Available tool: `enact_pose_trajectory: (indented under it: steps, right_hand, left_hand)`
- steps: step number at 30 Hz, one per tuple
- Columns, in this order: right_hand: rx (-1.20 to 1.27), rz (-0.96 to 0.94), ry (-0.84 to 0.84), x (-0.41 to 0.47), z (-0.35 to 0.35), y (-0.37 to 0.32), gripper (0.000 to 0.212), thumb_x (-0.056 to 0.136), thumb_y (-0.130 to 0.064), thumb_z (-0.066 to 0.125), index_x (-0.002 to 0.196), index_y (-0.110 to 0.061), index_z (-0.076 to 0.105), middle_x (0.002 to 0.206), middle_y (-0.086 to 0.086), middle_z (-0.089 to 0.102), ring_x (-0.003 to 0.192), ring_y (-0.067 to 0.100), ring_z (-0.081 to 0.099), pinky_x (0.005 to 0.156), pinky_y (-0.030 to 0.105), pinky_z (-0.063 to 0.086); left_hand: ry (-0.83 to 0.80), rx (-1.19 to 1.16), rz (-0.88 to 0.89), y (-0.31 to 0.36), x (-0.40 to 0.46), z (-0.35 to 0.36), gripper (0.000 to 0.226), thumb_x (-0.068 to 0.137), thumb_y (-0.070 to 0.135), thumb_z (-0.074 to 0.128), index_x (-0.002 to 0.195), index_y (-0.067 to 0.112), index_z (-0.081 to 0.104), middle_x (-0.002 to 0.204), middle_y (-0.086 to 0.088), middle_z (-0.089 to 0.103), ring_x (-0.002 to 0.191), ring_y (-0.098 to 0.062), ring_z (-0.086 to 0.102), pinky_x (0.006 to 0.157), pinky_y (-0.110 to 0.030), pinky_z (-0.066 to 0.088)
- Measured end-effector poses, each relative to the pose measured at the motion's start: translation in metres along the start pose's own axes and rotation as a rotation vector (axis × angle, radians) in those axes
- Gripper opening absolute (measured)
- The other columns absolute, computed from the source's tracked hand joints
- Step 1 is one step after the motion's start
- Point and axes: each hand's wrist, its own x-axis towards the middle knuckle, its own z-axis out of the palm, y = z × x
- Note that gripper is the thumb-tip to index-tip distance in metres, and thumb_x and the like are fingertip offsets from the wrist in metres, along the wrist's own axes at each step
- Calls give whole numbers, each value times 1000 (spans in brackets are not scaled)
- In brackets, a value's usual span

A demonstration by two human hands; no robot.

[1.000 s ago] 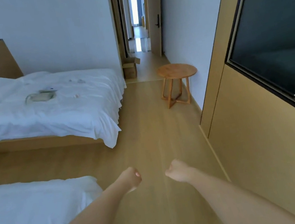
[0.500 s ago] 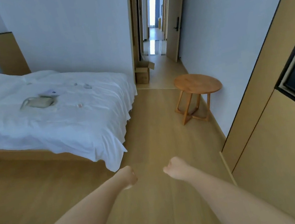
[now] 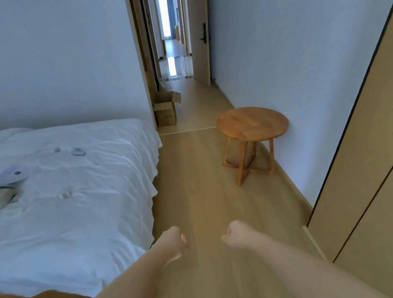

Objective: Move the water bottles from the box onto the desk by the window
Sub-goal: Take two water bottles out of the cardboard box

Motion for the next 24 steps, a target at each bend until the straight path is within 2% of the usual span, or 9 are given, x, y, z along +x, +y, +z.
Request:
enact_pose_trajectory:
  steps: [4,8,10,12,14,16,18,20,24]
  right_hand:
    - [7,11,8,93,-47,-1,49,100,-38,46,131,-1,53,133,13,58,123,29,54,97,31,44]
    - [27,24,-6,186,-109,-6,52,98,-41,49,132,-2,54,133,13,58,123,28,54,98,31,45]
    - [30,18,-4,230,-144,-14,51,97,-41,49,129,-2,55,127,12,60,120,28,56,95,31,46]
    - [42,-9,-1,270,-177,-25,40,96,-42,48,109,-6,61,102,9,59,99,27,61,78,29,45]
    - [15,-29,-1,305,-201,-36,31,96,-41,48,80,-14,50,81,2,49,70,19,51,62,28,37]
    - [9,-40,-1,339,-220,-46,35,95,-40,48,68,-20,38,71,-2,42,60,14,41,56,27,33]
    - [12,-44,-14,376,-237,-55,36,95,-39,48,66,-21,35,67,-3,39,58,14,40,54,27,32]
    - [1,-41,-18,419,-252,-64,33,95,-39,48,69,-20,40,67,-3,41,60,15,43,55,27,35]
    - [8,-35,8,512,-291,-88,28,94,-40,48,76,-19,46,77,0,50,72,20,50,69,30,41]
  left_hand:
    - [8,-3,4,26,99,-21,23,89,11,45,105,13,60,106,-3,60,98,-19,58,91,-30,50]
    - [-13,-12,-6,62,193,-53,25,90,11,44,111,12,59,108,-3,60,93,-17,55,86,-27,46]
    - [0,-32,-8,81,237,-71,25,91,14,43,111,13,59,110,-3,61,98,-18,58,88,-28,47]
    - [-3,-41,-7,95,275,-91,20,92,15,43,105,14,59,106,-2,60,94,-17,57,88,-28,47]
    - [-9,-21,-25,101,311,-108,13,92,15,44,97,18,56,99,0,57,88,-16,54,85,-27,46]
    - [4,-5,-49,103,351,-124,11,91,14,44,93,18,54,96,1,55,85,-16,51,83,-28,46]
    - [-7,15,-66,105,394,-137,10,91,14,44,92,18,54,96,0,55,84,-17,50,82,-28,45]
    - [-54,51,-60,108,438,-150,10,93,12,43,94,17,52,97,-1,54,85,-17,49,81,-26,42]
    - [-69,89,-30,112,535,-184,10,95,13,40,97,14,50,85,4,49,87,-16,48,78,-24,41]
